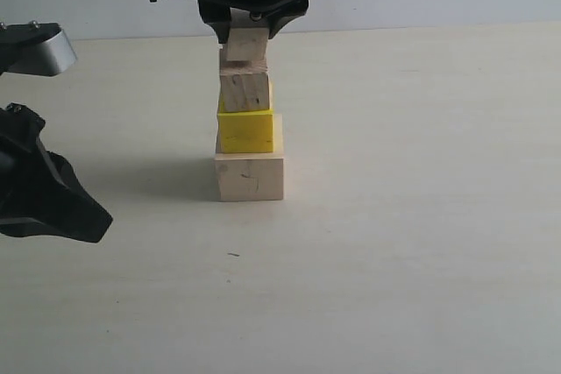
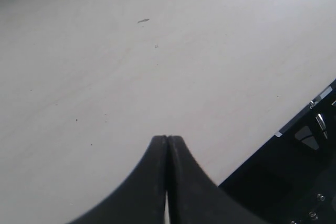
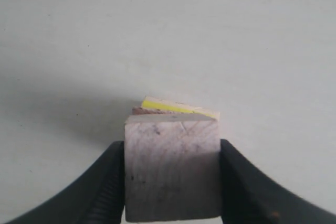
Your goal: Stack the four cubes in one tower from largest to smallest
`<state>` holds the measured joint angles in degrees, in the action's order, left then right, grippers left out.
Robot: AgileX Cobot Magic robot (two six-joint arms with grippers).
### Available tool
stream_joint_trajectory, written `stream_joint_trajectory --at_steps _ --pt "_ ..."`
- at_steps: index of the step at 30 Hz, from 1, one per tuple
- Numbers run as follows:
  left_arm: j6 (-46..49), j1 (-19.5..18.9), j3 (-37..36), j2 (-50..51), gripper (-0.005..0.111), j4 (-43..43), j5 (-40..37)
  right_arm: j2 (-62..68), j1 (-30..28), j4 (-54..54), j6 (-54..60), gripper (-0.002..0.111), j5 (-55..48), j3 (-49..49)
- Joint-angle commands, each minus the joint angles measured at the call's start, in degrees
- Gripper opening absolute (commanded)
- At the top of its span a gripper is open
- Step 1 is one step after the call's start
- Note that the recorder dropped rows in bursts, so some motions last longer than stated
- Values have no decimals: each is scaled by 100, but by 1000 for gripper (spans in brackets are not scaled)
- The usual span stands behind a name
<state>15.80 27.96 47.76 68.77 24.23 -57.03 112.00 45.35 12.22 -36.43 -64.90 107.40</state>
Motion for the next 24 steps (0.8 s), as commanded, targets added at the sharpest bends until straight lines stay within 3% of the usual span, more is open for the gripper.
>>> stream_joint_trajectory --at_steps 1,8,24 --pt "21 -3 -22 -9 0 53 -25 -20 -13 90 -14 40 163 44" --pt "21 -3 -22 -9 0 53 -25 -20 -13 90 -26 59 162 44" --pt "21 -3 -22 -9 0 53 -25 -30 -13 26 -256 60 130 44"
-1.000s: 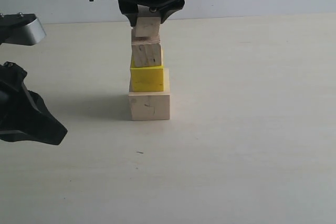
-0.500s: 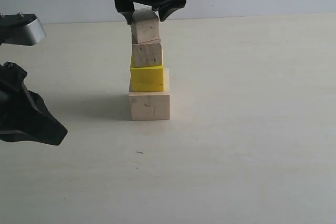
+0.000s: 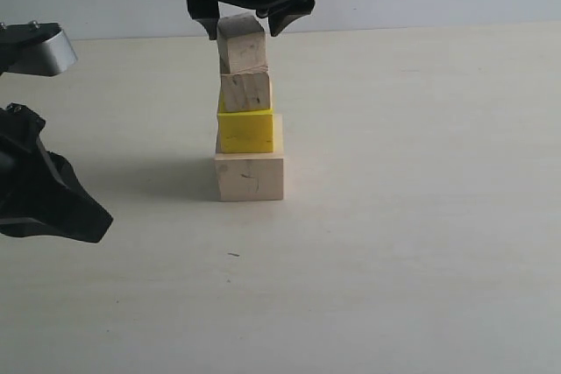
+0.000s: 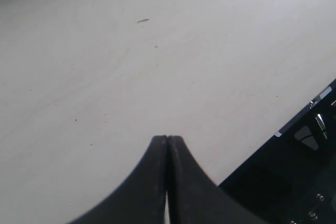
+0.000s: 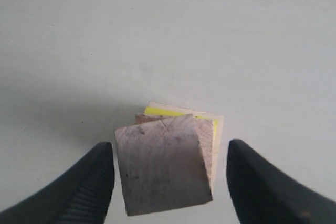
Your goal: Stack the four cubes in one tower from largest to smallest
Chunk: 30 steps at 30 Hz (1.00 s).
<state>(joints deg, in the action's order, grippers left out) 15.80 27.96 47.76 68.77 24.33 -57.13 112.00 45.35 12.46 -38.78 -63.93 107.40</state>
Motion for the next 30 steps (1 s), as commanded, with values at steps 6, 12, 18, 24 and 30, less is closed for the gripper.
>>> stream_joint_trajectory --at_steps 6,12,18,24,30 --pt "21 -3 -22 -9 0 43 -15 -44 -13 2 -21 60 44 44" --pt "21 -3 -22 -9 0 43 12 -414 -13 -215 8 60 -86 44" --pt "32 -3 -22 -9 0 43 50 -1064 -13 -1 244 58 -582 44" --pt "43 -3 -22 -9 0 43 84 -1652 -13 679 915 15 -603 -13" --pt "43 -3 -22 -9 0 43 59 -1917 -13 960 1640 0 -603 -28"
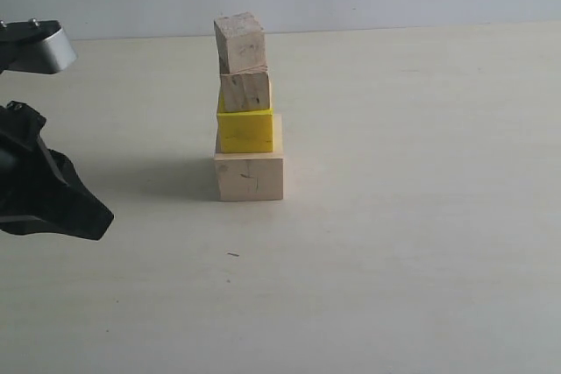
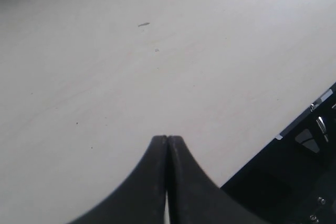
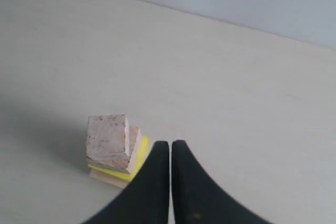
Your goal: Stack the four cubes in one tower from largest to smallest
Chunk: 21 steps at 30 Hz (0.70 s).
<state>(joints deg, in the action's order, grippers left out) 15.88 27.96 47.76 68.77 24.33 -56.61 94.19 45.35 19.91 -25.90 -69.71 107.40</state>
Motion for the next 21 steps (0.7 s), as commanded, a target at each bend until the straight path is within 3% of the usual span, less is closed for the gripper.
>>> stream_joint_trajectory --at_steps 1,7,10,14,16,19,21 --pt "34 -3 -22 -9 0 10 -5 -147 -13 215 377 0 -25 -65" --pt "34 -3 -22 -9 0 -49 470 -191 -498 11 625 0 -25 -851" --pt "34 -3 -22 -9 0 21 705 -191 -1280 -468 982 0 -25 -1754" --pt "34 -31 145 29 0 -487 1421 -191 -2230 -2520 2235 0 772 -2729" --pt "44 -306 601 277 0 -526 1486 -132 -2335 -3490 2958 0 1046 -3006" --pt "468 -718 1144 745 0 -351 1455 4 -2335 -4019 3270 0 1440 -3071" --pt "1090 -960 1402 1069 0 243 1370 101 -2335 -4199 3373 0 1556 -3071"
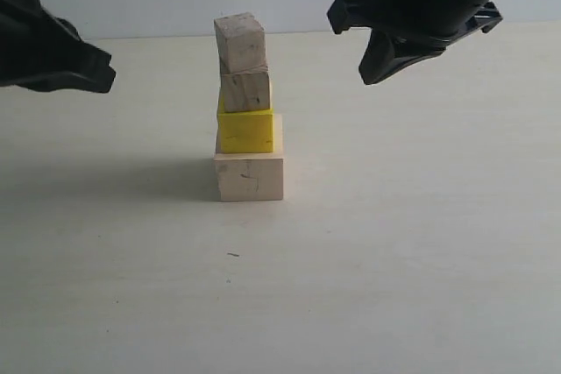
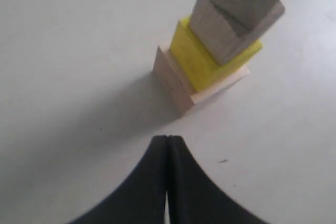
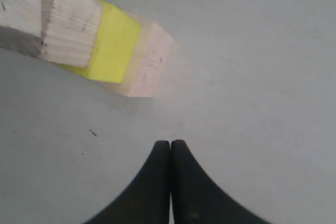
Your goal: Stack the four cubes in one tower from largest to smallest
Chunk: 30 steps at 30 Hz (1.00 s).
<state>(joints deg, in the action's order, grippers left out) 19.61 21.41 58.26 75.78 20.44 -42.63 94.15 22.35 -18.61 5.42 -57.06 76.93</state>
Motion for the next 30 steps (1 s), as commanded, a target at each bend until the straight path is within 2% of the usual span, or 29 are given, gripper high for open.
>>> stream_joint_trajectory --at_steps 1,5,9,20,30 --pt "1232 -419 427 520 0 1181 -56 131 -34 -473 284 0 300 -23" --pt "3159 -722 503 1025 0 2946 -604 189 -34 -897 608 0 364 -13" --pt "4102 -887 503 1293 0 3963 -742 189 -34 -1192 712 0 407 -1" --pt "4469 -887 1112 1956 0 4380 -931 280 -34 -1953 932 0 786 -1" --pt "4615 -887 1175 2170 0 4578 -1098 631 -34 -2595 1518 0 1036 -1"
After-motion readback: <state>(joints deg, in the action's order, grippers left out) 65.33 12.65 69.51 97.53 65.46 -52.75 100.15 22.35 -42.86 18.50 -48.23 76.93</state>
